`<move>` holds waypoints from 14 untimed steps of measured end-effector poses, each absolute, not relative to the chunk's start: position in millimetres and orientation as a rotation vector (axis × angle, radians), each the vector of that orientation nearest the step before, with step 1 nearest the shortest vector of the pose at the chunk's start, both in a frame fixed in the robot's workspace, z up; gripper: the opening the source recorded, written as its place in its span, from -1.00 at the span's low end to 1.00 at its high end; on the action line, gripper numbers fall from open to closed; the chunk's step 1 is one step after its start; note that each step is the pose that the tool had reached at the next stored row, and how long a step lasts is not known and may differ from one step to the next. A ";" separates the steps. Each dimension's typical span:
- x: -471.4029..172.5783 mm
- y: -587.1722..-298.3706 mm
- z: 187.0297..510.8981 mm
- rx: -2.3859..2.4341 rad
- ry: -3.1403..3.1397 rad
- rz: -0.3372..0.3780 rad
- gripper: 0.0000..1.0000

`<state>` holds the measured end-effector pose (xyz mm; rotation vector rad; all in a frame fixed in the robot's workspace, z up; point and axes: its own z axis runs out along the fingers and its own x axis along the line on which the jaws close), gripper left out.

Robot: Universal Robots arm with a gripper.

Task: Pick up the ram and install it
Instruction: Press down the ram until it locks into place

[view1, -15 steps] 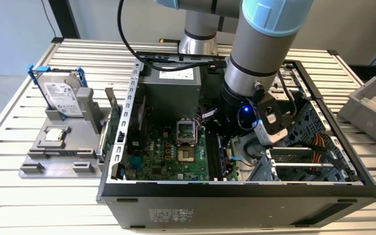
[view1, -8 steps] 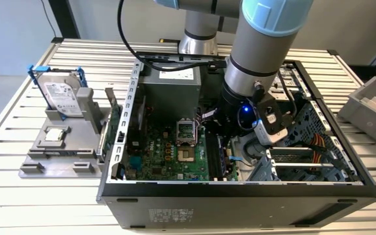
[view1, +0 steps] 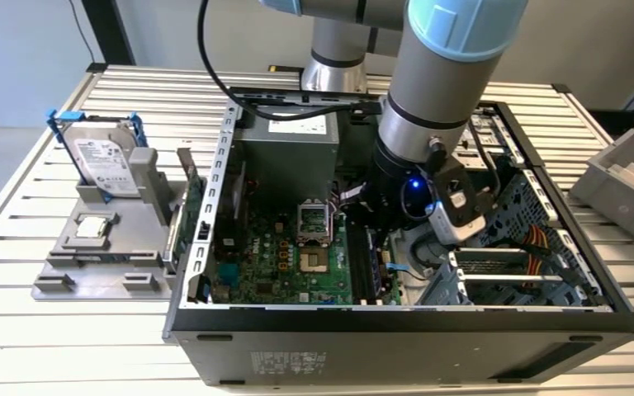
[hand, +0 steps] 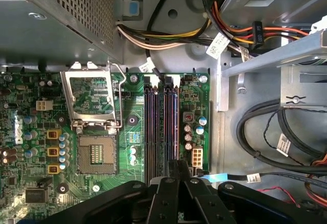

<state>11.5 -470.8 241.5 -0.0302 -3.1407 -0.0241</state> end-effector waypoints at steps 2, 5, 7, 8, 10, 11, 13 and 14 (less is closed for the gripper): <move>11.5 -470.8 241.6 0.001 -3.141 -0.024 -1.00; 11.5 -470.7 241.6 0.063 -3.140 -0.024 -1.00; 11.5 -470.6 241.6 0.106 -3.138 -0.024 -1.00; 11.5 -470.6 241.6 0.122 -3.138 -0.025 -1.00; 11.5 -470.5 241.7 0.158 -3.136 -0.026 -1.00; 11.5 -470.4 241.8 0.174 -3.135 -0.026 -1.00; 11.5 -470.3 242.6 0.203 -3.134 -0.026 -1.00; 11.5 -470.2 242.8 0.216 -3.136 -0.026 -1.00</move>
